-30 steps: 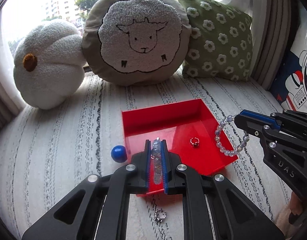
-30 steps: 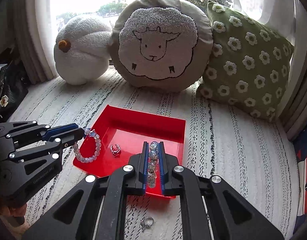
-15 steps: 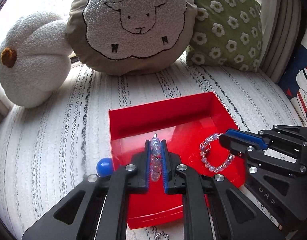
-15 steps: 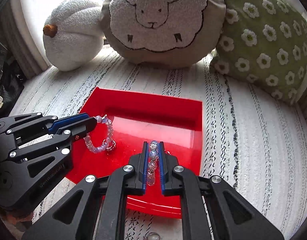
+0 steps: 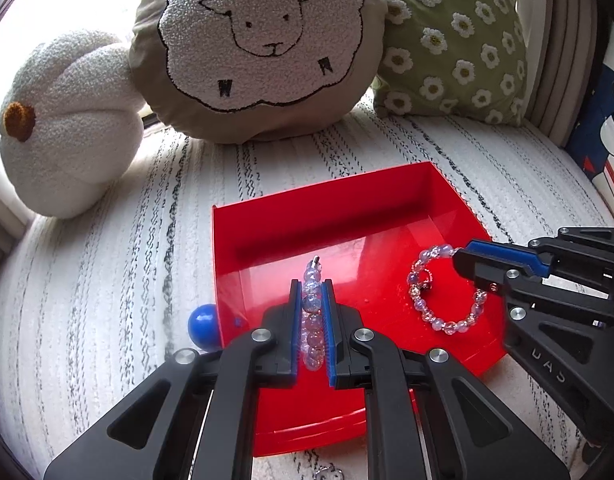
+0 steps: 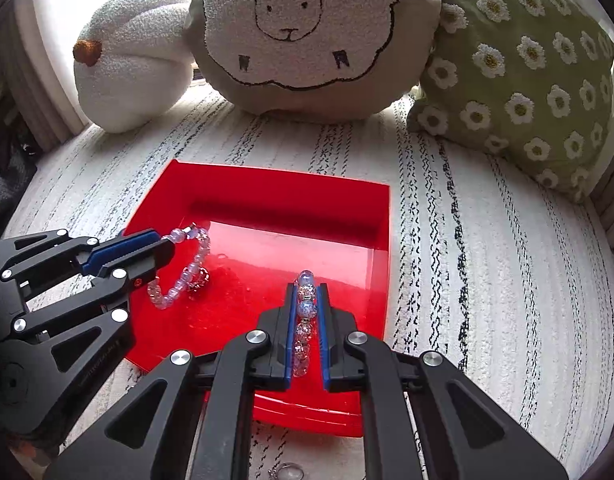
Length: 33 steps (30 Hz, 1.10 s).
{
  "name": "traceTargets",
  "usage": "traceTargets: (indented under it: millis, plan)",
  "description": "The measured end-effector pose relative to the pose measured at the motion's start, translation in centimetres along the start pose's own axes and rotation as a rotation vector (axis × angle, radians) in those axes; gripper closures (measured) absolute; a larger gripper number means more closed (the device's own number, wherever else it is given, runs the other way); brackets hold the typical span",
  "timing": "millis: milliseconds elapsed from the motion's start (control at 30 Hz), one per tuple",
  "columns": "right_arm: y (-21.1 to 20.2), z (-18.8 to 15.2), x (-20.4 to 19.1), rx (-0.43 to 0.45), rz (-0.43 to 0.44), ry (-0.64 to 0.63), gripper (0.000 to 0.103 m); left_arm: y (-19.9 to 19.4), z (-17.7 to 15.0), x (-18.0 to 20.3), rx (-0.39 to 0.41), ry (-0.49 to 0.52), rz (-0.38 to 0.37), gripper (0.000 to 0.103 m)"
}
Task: Organize jewelry
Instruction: 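Lower the bracelets into the red tray and open both tools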
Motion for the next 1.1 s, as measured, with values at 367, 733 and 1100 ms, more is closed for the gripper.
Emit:
traceTargets:
  millis: [367, 733, 1100]
  plan:
    - [1.5, -0.6, 0.5, -0.038, -0.023, -0.005, 0.093, 1.5, -0.6, -1.0, -0.017, -0.007, 0.033, 0.094]
    - [2.3, -0.9, 0.9, -0.063, -0.012, 0.009, 0.093, 1.8, -0.7, -1.1, -0.013, -0.007, 0.037, 0.092]
    - [1.8, -0.9, 0.5, -0.051, -0.013, -0.010, 0.093, 1.3, -0.5, -1.6, -0.002, -0.001, 0.059, 0.092]
Point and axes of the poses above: each gripper's, at about its wrist camera, not at the fingertips, and y roughly the way its jaws point, x to its right, z to its top, the point moved 10 cm from there along y, roughly the way its jaws point, and after that the axes turned 6 degrees about -x, right-handed, at the moved point
